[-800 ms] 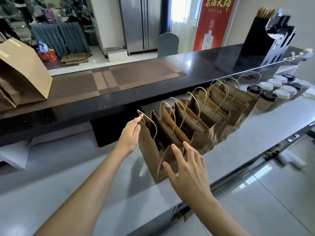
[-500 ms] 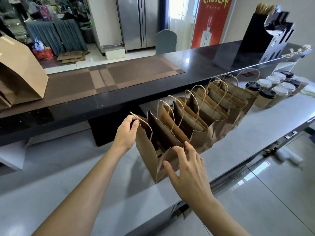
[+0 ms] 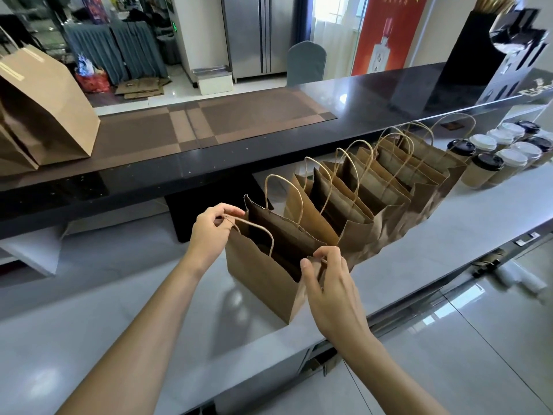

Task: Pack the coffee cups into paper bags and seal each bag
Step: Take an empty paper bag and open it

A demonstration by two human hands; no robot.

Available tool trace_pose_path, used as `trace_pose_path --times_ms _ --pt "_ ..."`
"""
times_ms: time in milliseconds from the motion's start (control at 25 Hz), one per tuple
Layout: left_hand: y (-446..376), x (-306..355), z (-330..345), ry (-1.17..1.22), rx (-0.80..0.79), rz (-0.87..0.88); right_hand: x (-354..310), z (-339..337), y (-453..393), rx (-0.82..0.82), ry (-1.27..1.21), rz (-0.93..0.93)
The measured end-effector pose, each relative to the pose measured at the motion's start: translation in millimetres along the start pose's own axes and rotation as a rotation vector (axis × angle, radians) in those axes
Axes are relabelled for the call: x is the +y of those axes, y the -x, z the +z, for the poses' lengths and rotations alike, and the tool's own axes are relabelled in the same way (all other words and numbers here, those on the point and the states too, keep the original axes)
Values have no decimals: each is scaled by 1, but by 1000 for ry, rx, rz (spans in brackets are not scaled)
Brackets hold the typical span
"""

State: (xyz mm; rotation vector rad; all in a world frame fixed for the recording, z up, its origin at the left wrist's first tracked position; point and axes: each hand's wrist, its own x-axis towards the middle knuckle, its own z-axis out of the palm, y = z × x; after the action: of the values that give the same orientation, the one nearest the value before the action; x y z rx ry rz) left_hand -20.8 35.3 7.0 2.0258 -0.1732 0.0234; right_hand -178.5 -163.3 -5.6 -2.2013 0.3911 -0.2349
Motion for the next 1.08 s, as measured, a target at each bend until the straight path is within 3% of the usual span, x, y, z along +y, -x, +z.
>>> trace_pose_path --times_ms 320,600,1080 --pt "24 -1 -14 -53 -128 -97 -7 9 -2 -76 -91 78" --pt "53 7 -14 -110 -146 -140 -9 -2 -5 -127 -26 99" --pt "113 40 -14 1 -175 -41 -2 -53 38 -56 -30 87"
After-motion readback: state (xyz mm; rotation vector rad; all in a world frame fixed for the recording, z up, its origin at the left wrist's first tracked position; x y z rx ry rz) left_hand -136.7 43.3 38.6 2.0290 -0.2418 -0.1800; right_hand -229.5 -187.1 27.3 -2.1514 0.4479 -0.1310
